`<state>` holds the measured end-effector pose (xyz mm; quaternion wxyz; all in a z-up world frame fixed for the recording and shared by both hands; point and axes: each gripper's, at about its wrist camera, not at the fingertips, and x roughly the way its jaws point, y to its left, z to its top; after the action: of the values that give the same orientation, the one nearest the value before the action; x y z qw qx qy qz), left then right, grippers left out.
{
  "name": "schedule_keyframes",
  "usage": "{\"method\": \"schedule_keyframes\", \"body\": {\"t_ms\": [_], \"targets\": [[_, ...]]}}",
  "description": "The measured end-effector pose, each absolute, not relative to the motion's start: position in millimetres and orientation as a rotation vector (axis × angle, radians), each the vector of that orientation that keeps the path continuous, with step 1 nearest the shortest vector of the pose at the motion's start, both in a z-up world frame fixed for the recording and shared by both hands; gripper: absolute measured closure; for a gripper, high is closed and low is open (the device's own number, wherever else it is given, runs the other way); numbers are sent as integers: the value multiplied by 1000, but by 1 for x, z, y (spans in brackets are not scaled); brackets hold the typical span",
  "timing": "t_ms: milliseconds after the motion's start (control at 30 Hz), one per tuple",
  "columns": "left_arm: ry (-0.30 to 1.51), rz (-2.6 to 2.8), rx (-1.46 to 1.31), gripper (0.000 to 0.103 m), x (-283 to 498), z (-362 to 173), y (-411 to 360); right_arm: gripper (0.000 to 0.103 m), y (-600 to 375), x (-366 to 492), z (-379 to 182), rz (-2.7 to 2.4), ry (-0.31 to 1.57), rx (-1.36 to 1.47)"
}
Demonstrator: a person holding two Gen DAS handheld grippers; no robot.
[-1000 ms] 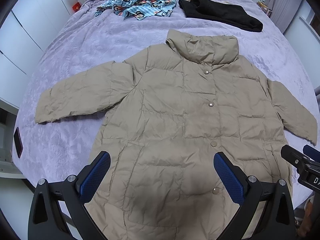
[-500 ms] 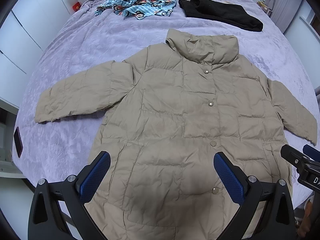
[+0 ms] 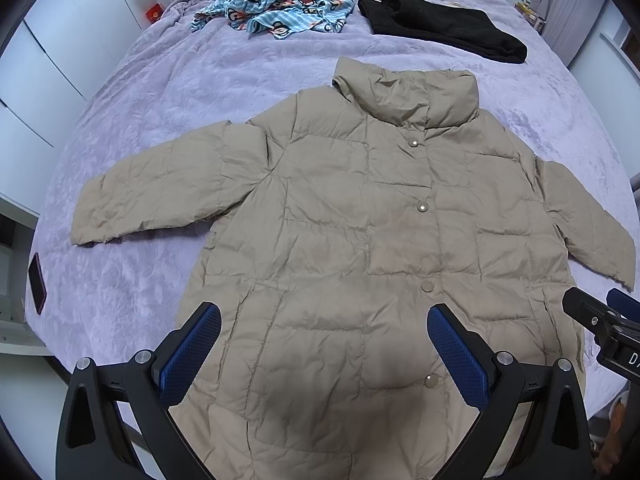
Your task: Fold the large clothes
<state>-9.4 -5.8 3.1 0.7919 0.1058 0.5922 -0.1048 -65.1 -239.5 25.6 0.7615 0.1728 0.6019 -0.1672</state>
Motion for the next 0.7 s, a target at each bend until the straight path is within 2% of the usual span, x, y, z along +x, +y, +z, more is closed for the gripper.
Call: {"method": "schedule_keyframes", "body": {"t_ms": [700], "targets": [[1275,-225,228,0,-9,3,-6,0,-241,-65,25,-364,1308,380]]}}
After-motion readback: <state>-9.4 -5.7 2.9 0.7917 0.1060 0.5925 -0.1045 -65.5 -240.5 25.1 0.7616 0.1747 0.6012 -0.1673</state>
